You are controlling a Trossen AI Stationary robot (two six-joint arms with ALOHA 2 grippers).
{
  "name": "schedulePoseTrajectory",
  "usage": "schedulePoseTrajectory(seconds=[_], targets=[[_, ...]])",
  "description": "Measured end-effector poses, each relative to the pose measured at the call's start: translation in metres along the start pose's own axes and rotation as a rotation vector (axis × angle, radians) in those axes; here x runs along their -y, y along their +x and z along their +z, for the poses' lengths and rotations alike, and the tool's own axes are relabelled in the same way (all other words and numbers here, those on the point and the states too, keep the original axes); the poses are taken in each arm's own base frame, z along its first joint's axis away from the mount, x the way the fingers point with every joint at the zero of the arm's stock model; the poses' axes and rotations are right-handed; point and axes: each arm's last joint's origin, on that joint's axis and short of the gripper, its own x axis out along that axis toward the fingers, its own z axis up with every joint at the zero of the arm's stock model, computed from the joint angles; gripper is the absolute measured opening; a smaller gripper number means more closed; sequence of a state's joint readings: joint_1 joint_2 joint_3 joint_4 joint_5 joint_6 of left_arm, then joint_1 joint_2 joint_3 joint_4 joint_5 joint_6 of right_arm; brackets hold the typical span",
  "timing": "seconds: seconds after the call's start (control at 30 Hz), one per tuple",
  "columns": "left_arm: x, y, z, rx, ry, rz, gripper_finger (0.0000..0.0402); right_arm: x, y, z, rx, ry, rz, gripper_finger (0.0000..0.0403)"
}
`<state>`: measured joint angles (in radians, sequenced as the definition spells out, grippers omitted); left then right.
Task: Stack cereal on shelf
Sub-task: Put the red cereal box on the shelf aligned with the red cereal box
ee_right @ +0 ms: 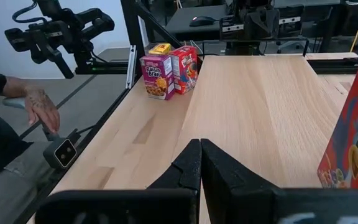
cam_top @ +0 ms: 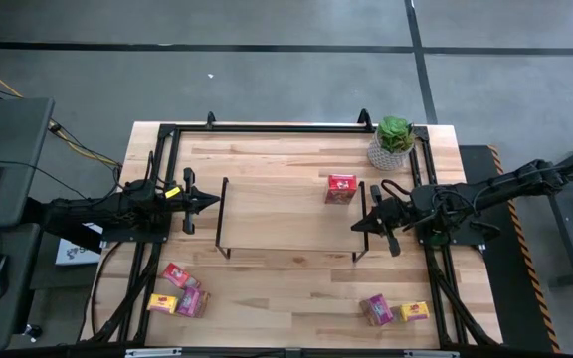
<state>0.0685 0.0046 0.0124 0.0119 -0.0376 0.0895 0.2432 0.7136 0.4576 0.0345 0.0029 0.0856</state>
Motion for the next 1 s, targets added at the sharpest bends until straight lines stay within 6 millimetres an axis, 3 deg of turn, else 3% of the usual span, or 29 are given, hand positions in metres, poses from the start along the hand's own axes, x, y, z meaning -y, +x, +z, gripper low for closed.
schedulePoseTrajectory(seconds=[1.0], targets=[[0.0000, 0.0000, 0.0001, 0.000, 0.000, 0.000, 0.0003, -0.0001, 0.0005, 0.0008, 0.031, 0.000, 0.002, 0.0000]])
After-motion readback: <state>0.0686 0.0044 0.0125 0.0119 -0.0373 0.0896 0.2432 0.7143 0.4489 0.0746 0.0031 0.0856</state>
